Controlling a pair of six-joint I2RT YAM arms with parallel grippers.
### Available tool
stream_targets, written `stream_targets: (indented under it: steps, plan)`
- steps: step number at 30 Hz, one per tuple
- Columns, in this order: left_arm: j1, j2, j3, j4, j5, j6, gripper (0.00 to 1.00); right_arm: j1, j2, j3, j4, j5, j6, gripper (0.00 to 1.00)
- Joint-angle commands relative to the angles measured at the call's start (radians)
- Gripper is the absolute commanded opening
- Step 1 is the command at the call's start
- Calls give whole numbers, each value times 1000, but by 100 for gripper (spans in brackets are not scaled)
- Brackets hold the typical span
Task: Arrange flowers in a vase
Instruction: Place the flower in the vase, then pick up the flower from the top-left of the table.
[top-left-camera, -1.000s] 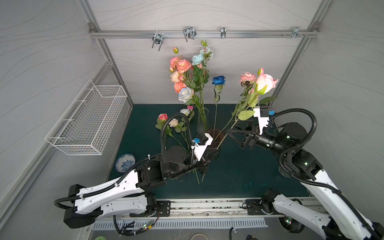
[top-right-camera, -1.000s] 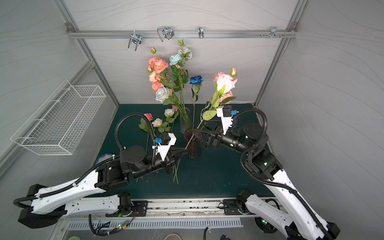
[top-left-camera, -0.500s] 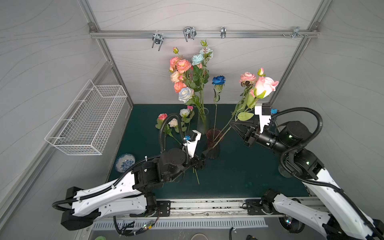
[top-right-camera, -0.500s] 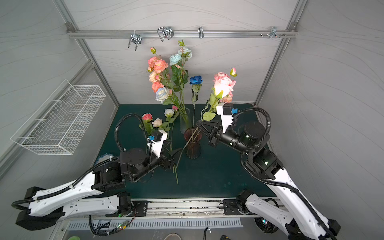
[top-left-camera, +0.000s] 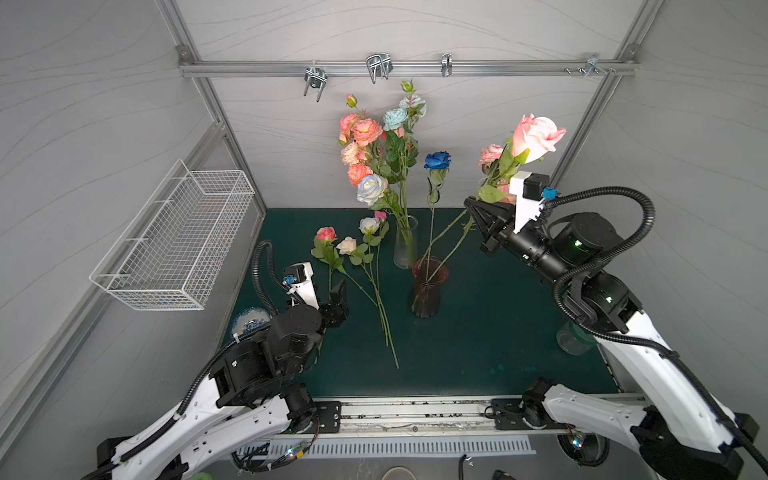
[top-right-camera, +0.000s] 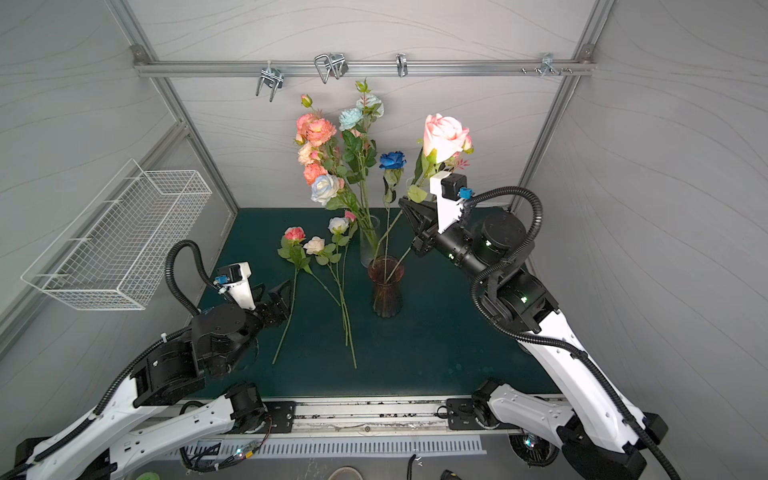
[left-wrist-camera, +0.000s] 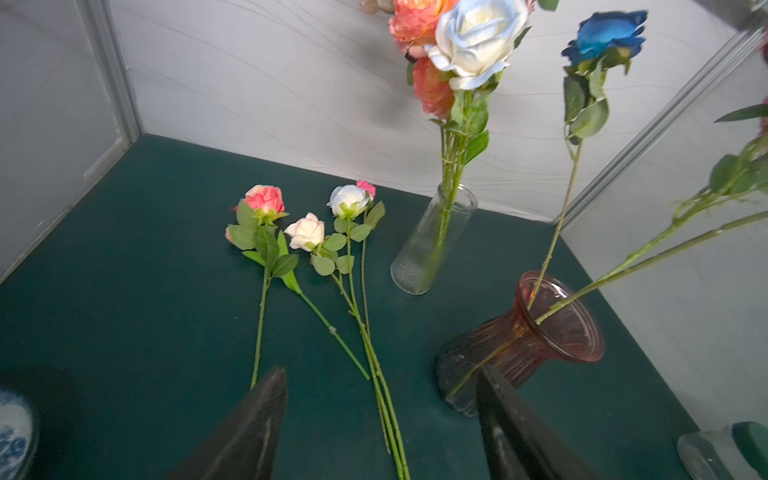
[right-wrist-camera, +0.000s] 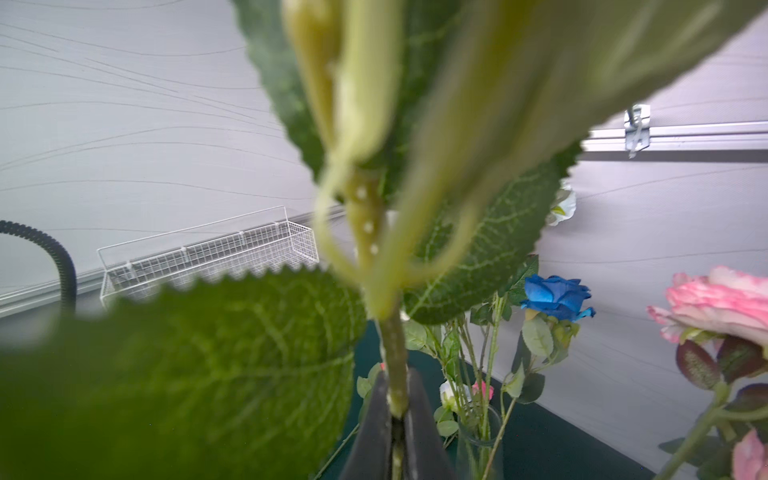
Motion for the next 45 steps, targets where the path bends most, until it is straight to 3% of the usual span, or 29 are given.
stream_targets:
  steps: [1,5,9,17,21,25,27,30,33,38,45]
  plan:
    - [3,24,16,-59,-73,-70,73,-25,12,17,31,49,-84,0]
    - [7,51,16,-93,-100,-123,72,-52,30,-16,17,39,-78,0]
    - [47,67,-23,-99,-78,-191,72,-51,11,-161,67,30,-39,0]
    - [290,111,-121,-15,194,-234,69,30,-4,-381,128,95,-7,0]
    - [362,158,-138,7,247,-263,70,53,-38,-462,128,120,51,50]
    - [442,264,-150,34,285,-293,75,58,-89,-512,91,136,119,69]
    - [489,328,-164,65,316,-306,75,59,-130,-541,79,151,149,84]
    - [537,443,-188,125,288,-315,74,61,-210,-578,55,173,188,87]
    - [561,606,-162,184,219,-293,66,63,-292,-595,23,176,212,87]
    - [578,953,16,204,125,-218,64,62,-376,-580,-51,167,222,87]
    - [675,1245,230,207,189,-104,59,63,-500,-560,-131,172,217,87]
